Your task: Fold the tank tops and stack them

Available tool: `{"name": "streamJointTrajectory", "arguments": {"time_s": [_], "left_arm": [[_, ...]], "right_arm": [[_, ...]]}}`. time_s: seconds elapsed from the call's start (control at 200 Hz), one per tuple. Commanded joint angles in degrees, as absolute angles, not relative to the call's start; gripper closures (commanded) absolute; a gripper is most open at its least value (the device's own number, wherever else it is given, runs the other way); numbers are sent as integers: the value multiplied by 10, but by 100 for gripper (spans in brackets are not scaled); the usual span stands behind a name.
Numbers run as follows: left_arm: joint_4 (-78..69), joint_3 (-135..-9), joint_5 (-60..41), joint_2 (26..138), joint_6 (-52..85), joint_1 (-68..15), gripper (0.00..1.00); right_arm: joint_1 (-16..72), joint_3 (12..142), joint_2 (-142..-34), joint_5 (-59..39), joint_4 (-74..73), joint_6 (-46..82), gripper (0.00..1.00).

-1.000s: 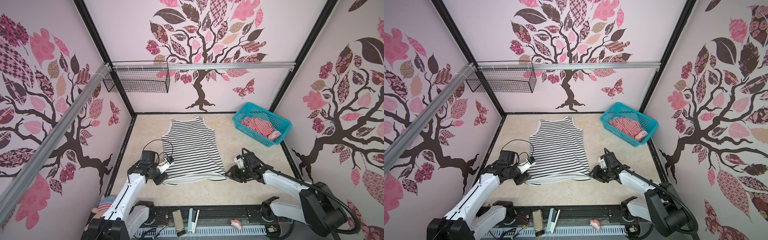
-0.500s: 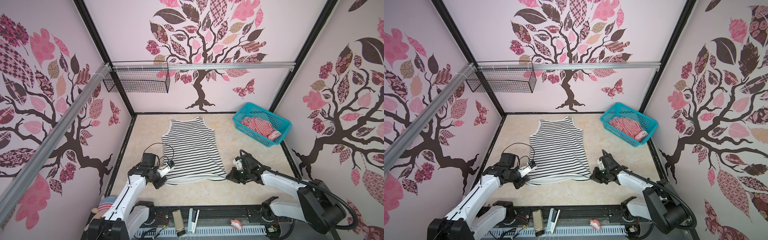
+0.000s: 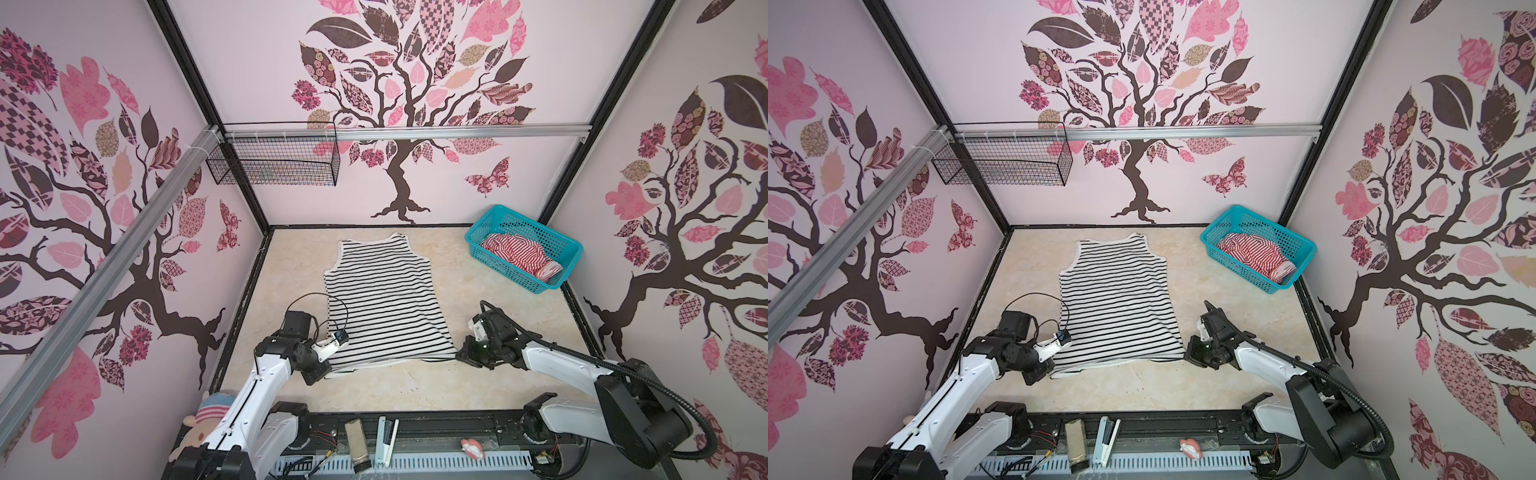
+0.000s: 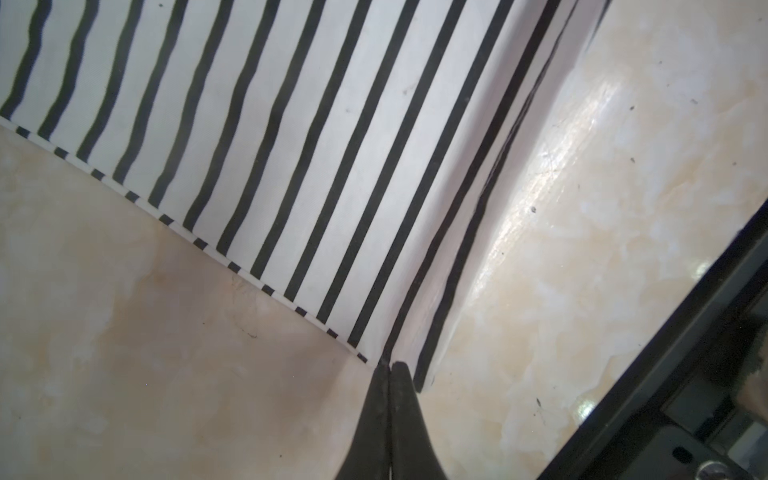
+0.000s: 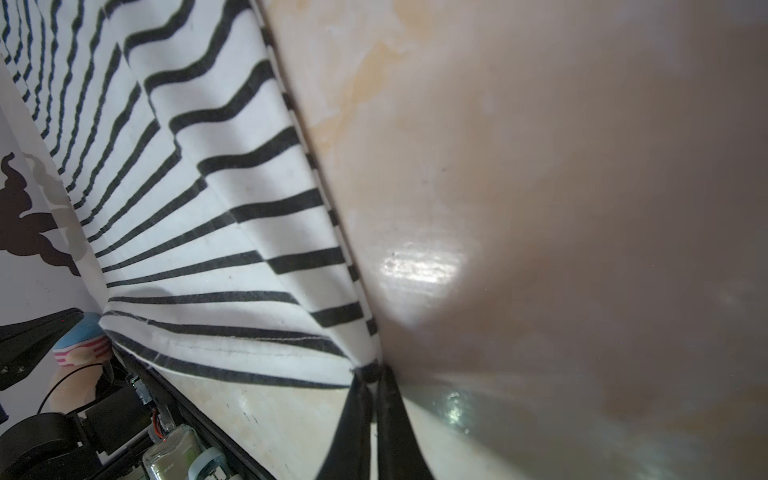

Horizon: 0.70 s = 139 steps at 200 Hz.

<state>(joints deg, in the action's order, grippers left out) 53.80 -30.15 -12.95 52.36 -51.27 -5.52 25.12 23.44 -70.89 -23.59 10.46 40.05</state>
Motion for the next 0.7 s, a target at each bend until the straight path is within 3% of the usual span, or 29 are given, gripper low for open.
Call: {"name": "streamJointTrajectory", "arguments": {"time_s": [0.0, 0.125, 0.29, 0.435, 0.69], "left_arm": [[567, -287, -120, 504, -536, -56, 100], [566, -296, -117, 493, -523, -53, 100], [496, -319, -139, 524, -446, -71, 77], [435, -338, -49, 621, -409, -129, 77], [435, -350, -52, 685, -418, -135, 81]], "right_arm": [[255, 223, -702, -221, 117, 395, 92], [255, 223, -698, -239, 103, 399, 92], [255, 245, -656, -284, 89, 415, 92], [255, 302, -625, -303, 114, 424, 92], [255, 388, -617, -319, 145, 430, 92]]}}
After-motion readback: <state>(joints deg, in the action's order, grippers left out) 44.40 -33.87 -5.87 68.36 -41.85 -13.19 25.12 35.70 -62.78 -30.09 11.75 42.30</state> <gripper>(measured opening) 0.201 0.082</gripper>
